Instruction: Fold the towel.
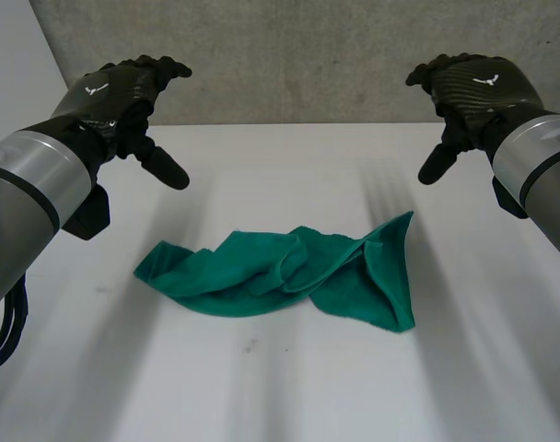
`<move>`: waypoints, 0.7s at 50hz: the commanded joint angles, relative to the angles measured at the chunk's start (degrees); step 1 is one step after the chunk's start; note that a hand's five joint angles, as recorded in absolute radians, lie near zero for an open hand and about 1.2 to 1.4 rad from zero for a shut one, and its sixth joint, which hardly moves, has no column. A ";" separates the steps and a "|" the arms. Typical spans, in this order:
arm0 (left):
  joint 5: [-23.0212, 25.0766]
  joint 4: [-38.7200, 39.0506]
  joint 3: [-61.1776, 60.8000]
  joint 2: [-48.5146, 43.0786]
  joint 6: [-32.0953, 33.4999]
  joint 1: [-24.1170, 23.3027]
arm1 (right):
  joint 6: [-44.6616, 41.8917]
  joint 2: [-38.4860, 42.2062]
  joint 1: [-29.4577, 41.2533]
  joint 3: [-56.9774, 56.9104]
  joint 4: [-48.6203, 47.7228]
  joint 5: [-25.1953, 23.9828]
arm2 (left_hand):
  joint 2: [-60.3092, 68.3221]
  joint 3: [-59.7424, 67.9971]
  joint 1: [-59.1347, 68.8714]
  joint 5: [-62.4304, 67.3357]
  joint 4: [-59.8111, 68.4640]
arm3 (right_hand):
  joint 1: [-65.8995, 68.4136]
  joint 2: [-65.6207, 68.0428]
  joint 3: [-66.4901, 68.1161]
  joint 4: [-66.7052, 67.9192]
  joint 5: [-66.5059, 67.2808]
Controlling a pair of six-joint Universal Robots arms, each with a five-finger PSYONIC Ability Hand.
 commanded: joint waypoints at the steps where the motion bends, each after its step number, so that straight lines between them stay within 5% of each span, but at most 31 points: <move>1: 0.05 0.14 0.17 -1.49 1.00 -0.17 | -1.19 0.68 0.01 -0.20 1.19 -7.77 | -1.57 -2.03 -0.88 -2.70 -1.63 | -0.65 -2.45 -2.03 -3.20 -3.74; 9: -0.48 -0.65 -0.17 -7.29 8.73 -0.69 | -12.77 5.41 -0.60 -1.95 5.59 -9.88 | -0.68 -1.14 0.01 -1.81 -0.74 | -0.65 -2.45 -2.03 -3.20 -3.74; 16: 0.14 1.72 0.08 -17.21 10.76 -8.07 | -23.42 14.80 -0.69 -4.32 5.59 -9.89 | -0.68 -1.14 0.01 -1.81 -0.74 | -0.65 -2.45 -2.03 -3.20 -3.74; 26: -0.30 10.60 5.62 -31.81 21.11 -10.54 | -24.05 31.25 -0.69 -12.06 0.76 -9.80 | 0.83 0.38 1.52 -0.30 0.77 | 2.45 0.65 1.06 -0.10 -0.64; 31: -0.74 11.13 9.49 -38.14 28.86 -10.80 | -22.91 37.49 -0.69 -16.71 -0.65 -9.63 | 13.58 13.12 14.27 12.45 13.52 | 18.05 16.25 16.66 15.49 14.96; 32: -0.74 11.30 10.45 -39.28 29.82 -10.80 | -22.65 38.29 -0.61 -17.68 -0.65 -9.62 | 24.94 24.48 25.63 23.81 24.88 | 22.60 20.80 21.22 20.05 19.52; 35: -0.91 12.35 11.77 -39.91 29.57 -10.80 | -22.12 40.92 -0.78 -23.38 -0.91 -8.49 | 56.23 55.77 56.92 55.10 56.17 | 69.21 67.41 67.82 66.66 66.12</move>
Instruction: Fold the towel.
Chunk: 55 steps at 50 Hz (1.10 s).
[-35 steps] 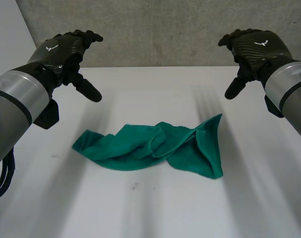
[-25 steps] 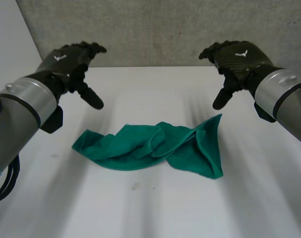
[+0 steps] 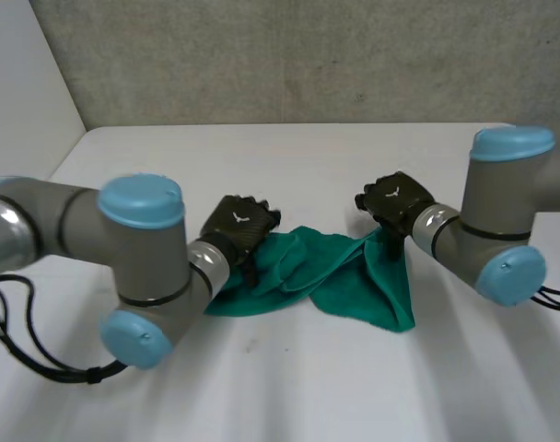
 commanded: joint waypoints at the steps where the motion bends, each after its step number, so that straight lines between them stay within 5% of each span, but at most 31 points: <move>1: -0.82 2.21 4.79 -4.38 4.32 -0.01 | 1.78 6.40 -0.11 -10.31 -0.89 1.57 | 54.54 55.50 53.72 55.20 55.28 | 59.44 55.92 56.82 56.89 57.40; 9: -10.22 22.41 11.64 5.01 4.32 0.43 | 8.72 3.86 -0.11 -23.93 -4.31 8.86 | 56.47 57.44 55.65 57.13 57.21 | 59.44 55.92 56.82 56.89 57.40; 16: -11.80 33.59 12.62 12.74 4.06 3.06 | 12.24 -12.66 -0.11 -18.95 -17.40 13.44 | 56.47 57.44 55.65 57.13 57.21 | 59.44 55.92 56.82 56.89 57.40; 30: -12.95 29.99 -15.06 15.40 0.63 4.47 | 11.89 -19.09 0.16 7.78 -16.19 7.64 | 56.47 57.44 55.65 57.13 57.21 | 59.44 55.92 56.82 56.89 57.40; 39: -12.95 21.32 -25.69 12.49 -0.51 4.47 | 11.54 -5.83 0.07 11.48 -9.60 7.29 | 55.83 56.79 55.01 56.49 56.57 | 59.44 55.92 56.82 56.89 57.40; 45: -12.95 10.41 -27.46 14.86 -0.60 4.56 | 11.98 -4.06 -0.19 12.27 -7.39 6.85 | 32.16 33.13 31.34 32.82 32.90 | 59.44 55.92 56.82 56.89 57.40; 47: -12.78 4.79 -27.46 18.97 -0.26 4.65 | 11.98 -4.24 -0.28 12.62 -7.39 6.94 | 3.82 4.78 3.00 4.48 4.56 | 59.44 55.92 56.82 56.89 57.40; 49: -12.51 2.93 -27.20 21.01 0.10 4.56 | 11.98 -4.76 -0.37 12.79 -7.39 6.85 | -7.21 -6.24 -8.03 -6.55 -6.47 | 59.44 55.92 56.82 56.89 57.40; 55: -11.99 1.25 -24.05 26.28 2.29 4.12 | 12.33 -6.17 -0.28 14.11 -7.48 6.94 | -12.98 -12.01 -13.80 -12.32 -12.24 | 59.44 55.92 56.82 56.89 57.40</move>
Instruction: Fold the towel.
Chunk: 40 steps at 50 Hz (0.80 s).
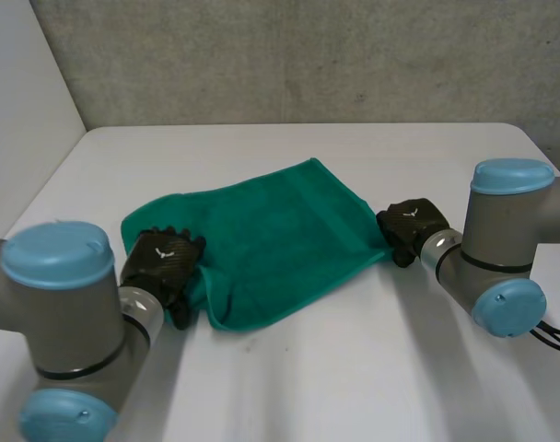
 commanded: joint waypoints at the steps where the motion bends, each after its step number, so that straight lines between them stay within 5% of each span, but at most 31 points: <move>1: 0.90 -3.52 3.97 7.06 3.19 -0.52 | 0.40 -1.88 0.00 1.63 -0.43 0.08 | -3.66 -3.97 -2.45 -3.52 -3.52 | 23.63 12.47 12.22 11.85 13.57; 5: 2.13 -3.43 5.47 6.62 5.84 -0.61 | 0.31 -2.41 0.00 2.86 -0.69 -0.01 | -3.66 -3.97 -2.45 -3.52 -3.52 | 23.63 12.47 12.22 11.85 13.57; 12: 11.35 -3.43 8.55 1.45 20.05 -0.35 | 0.31 -2.94 0.00 4.09 -0.87 -0.01 | -2.32 -2.63 -1.10 -2.18 -2.17 | 23.63 12.47 12.22 11.85 13.57; 17: 11.80 -3.70 8.28 -0.67 26.22 -0.26 | 0.31 -3.11 -0.08 4.62 -0.87 -0.01 | -2.32 -2.63 -1.10 -2.18 -2.17 | 23.63 12.47 12.22 11.85 13.57; 27: 13.90 -4.92 11.88 -7.08 25.53 1.50 | 0.14 -3.11 -0.08 4.62 -0.78 -0.80 | 6.24 5.93 7.46 6.38 6.39 | 23.63 12.47 12.22 11.85 13.57; 40: 14.79 -18.99 19.97 -12.62 21.75 3.17 | -0.04 -3.03 -0.52 4.44 -0.78 -0.98 | 17.84 17.53 19.06 17.98 17.99 | 23.63 12.47 12.22 11.85 13.57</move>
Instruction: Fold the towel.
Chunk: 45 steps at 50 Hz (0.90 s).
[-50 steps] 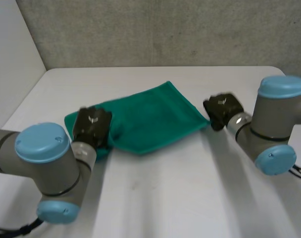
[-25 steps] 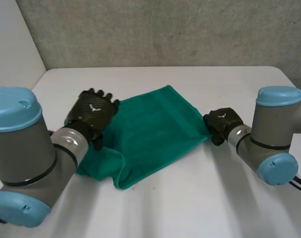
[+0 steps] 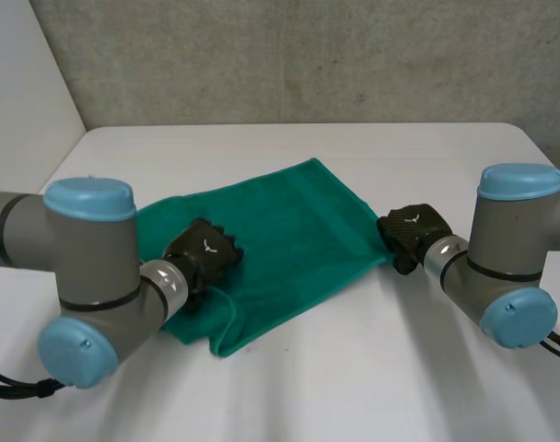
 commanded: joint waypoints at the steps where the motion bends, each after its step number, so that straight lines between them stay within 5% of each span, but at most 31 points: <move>1: -1.45 -5.67 3.26 -1.42 -3.72 1.67 | -0.31 0.02 -0.87 -0.41 0.17 -0.08 | 16.04 16.13 16.28 16.00 16.00 | 23.63 12.47 12.21 11.85 13.21; 22: -3.04 -9.89 0.72 0.69 -5.40 5.98 | -0.93 -1.82 -3.34 -1.21 3.42 0.09 | 19.78 19.87 20.02 19.74 19.74 | 23.63 12.47 12.21 11.85 13.21; 31: -3.48 -9.80 -1.13 1.75 -5.49 6.16 | -5.23 -4.10 -3.78 -1.56 8.08 0.09 | 52.21 52.30 52.45 52.17 52.17 | 23.63 12.47 12.21 11.85 13.21; 39: -4.71 -10.24 -1.13 6.74 -5.58 7.21 | -7.69 -13.50 -4.92 -2.35 15.10 0.09 | 59.13 59.22 59.37 59.09 59.09 | 23.63 12.47 12.21 11.85 13.21; 45: -4.80 -10.33 -2.01 20.01 -5.49 8.70 | -18.05 -24.66 -8.52 -4.19 27.05 0.27 | 59.13 59.22 59.37 59.09 59.09 | 23.63 12.47 12.21 11.85 13.21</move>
